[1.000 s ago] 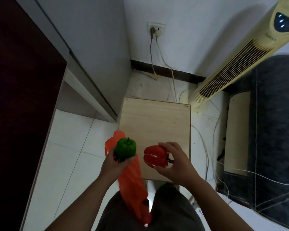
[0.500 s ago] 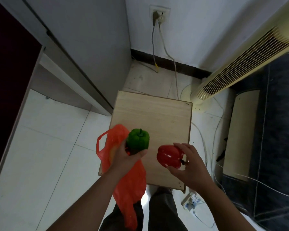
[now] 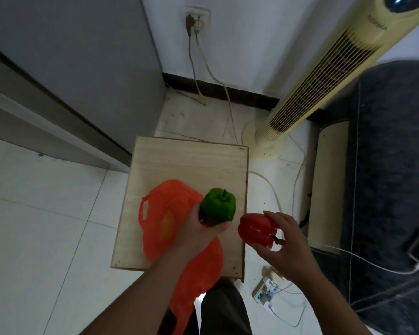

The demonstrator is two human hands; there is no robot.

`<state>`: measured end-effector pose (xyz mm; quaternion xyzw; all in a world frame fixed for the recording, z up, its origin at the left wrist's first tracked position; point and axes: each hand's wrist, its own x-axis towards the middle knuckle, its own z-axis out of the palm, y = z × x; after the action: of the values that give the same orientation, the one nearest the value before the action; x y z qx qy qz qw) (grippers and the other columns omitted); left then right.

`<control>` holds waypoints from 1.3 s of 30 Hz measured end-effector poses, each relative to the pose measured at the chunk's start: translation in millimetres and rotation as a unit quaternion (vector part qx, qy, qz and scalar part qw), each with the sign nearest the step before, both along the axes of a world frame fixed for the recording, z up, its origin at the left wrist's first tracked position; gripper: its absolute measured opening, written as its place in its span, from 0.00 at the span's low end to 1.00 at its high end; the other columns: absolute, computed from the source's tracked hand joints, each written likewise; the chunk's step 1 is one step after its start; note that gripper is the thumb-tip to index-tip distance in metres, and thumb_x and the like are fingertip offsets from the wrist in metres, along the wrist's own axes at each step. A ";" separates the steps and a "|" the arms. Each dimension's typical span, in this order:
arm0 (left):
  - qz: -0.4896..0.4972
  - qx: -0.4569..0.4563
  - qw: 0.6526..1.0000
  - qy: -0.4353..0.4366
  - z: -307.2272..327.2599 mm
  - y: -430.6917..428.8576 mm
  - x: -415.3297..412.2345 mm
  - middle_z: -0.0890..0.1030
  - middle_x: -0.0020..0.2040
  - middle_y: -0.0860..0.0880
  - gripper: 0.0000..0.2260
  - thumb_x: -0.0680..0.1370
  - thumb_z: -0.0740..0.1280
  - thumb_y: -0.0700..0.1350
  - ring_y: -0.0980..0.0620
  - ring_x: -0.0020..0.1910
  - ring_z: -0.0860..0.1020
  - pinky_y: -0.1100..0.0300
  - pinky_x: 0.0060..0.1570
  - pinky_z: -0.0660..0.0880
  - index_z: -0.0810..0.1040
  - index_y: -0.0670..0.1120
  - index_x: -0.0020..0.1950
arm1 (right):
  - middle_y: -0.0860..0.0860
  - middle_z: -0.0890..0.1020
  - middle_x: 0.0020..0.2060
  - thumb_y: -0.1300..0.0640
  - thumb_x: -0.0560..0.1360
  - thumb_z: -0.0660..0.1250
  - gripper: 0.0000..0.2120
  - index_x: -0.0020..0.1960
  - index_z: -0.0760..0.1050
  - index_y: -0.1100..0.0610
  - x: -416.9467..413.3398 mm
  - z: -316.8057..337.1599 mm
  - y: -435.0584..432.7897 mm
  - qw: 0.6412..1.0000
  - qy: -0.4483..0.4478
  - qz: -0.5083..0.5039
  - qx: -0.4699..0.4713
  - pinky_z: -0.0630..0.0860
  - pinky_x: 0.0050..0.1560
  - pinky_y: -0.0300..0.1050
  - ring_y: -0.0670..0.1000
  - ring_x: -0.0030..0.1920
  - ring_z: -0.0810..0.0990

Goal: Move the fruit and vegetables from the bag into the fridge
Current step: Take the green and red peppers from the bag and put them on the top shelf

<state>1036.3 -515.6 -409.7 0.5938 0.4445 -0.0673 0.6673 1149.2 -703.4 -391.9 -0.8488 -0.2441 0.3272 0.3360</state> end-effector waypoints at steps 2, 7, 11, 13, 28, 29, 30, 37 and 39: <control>-0.015 -0.013 1.000 -0.015 -1.5 -10.6 21.1 0.75 0.55 0.60 0.27 0.67 0.77 0.49 0.57 0.58 0.74 0.58 0.58 0.73 0.69 0.62 0.60 | 0.42 0.66 0.60 0.55 0.62 0.78 0.36 0.62 0.63 0.40 8.8 -1.7 -14.3 1.000 -0.005 -0.017 -0.005 0.72 0.45 0.27 0.40 0.57 0.70; -0.058 -0.041 0.996 -0.046 4.3 -32.3 71.0 0.73 0.54 0.62 0.27 0.68 0.76 0.48 0.66 0.52 0.72 0.70 0.45 0.70 0.68 0.60 0.62 | 0.43 0.67 0.60 0.54 0.62 0.79 0.36 0.63 0.64 0.41 24.8 -3.1 -40.4 0.999 -0.015 -0.043 -0.028 0.71 0.44 0.26 0.39 0.55 0.70; -0.079 -0.049 0.993 -0.070 12.8 -33.9 84.0 0.75 0.55 0.60 0.27 0.68 0.76 0.44 0.65 0.53 0.73 0.74 0.40 0.73 0.68 0.59 0.61 | 0.45 0.68 0.60 0.55 0.62 0.79 0.36 0.64 0.64 0.43 28.6 1.8 -49.3 0.998 -0.038 -0.050 -0.020 0.71 0.45 0.28 0.40 0.56 0.70; -0.080 -0.040 0.993 -0.076 20.3 -27.3 76.8 0.75 0.58 0.59 0.28 0.69 0.75 0.45 0.64 0.54 0.73 0.75 0.40 0.72 0.68 0.57 0.65 | 0.44 0.68 0.59 0.55 0.62 0.79 0.36 0.64 0.65 0.43 24.9 7.1 -46.5 0.997 -0.044 -0.057 -0.006 0.71 0.46 0.28 0.40 0.57 0.70; 0.000 0.017 0.997 -0.079 38.5 35.7 -8.0 0.77 0.60 0.53 0.35 0.62 0.77 0.53 0.56 0.59 0.76 0.65 0.51 0.74 0.70 0.52 0.67 | 0.50 0.64 0.66 0.49 0.65 0.76 0.35 0.67 0.65 0.46 -28.7 -13.5 48.7 0.997 -0.020 0.065 -0.033 0.71 0.62 0.42 0.50 0.61 0.70; 0.017 0.021 0.996 -0.080 40.4 42.9 -19.6 0.78 0.60 0.53 0.34 0.62 0.78 0.52 0.57 0.57 0.77 0.66 0.49 0.75 0.71 0.52 0.66 | 0.50 0.64 0.66 0.49 0.65 0.75 0.35 0.68 0.65 0.46 -30.3 -18.4 53.8 0.996 -0.017 0.072 -0.039 0.72 0.63 0.44 0.50 0.61 0.70; 0.035 0.027 0.996 -0.077 41.9 50.5 -32.5 0.78 0.59 0.52 0.34 0.63 0.78 0.50 0.59 0.55 0.78 0.68 0.46 0.76 0.71 0.51 0.66 | 0.50 0.64 0.66 0.49 0.65 0.75 0.35 0.68 0.65 0.46 -31.9 -22.7 58.9 0.996 -0.016 0.078 -0.042 0.72 0.63 0.46 0.51 0.61 0.71; 0.102 0.107 0.987 0.062 20.6 86.9 -114.2 0.75 0.60 0.51 0.38 0.60 0.78 0.53 0.54 0.57 0.76 0.66 0.43 0.72 0.68 0.53 0.68 | 0.53 0.65 0.66 0.50 0.64 0.76 0.36 0.68 0.64 0.49 -31.8 -48.4 71.8 0.992 -0.022 0.088 -0.092 0.73 0.62 0.49 0.53 0.60 0.72; 0.111 0.104 0.984 0.091 7.8 87.1 -122.2 0.75 0.61 0.50 0.39 0.60 0.77 0.54 0.49 0.59 0.75 0.62 0.47 0.73 0.68 0.52 0.68 | 0.54 0.65 0.66 0.50 0.65 0.76 0.36 0.69 0.64 0.50 -28.6 -49.6 72.9 0.991 -0.015 0.083 -0.099 0.71 0.63 0.46 0.52 0.60 0.71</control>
<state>914.1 -428.5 -401.8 0.5983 0.5707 -0.0001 0.5624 1120.7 -630.5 -441.5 -0.8594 -0.2850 0.3642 0.2181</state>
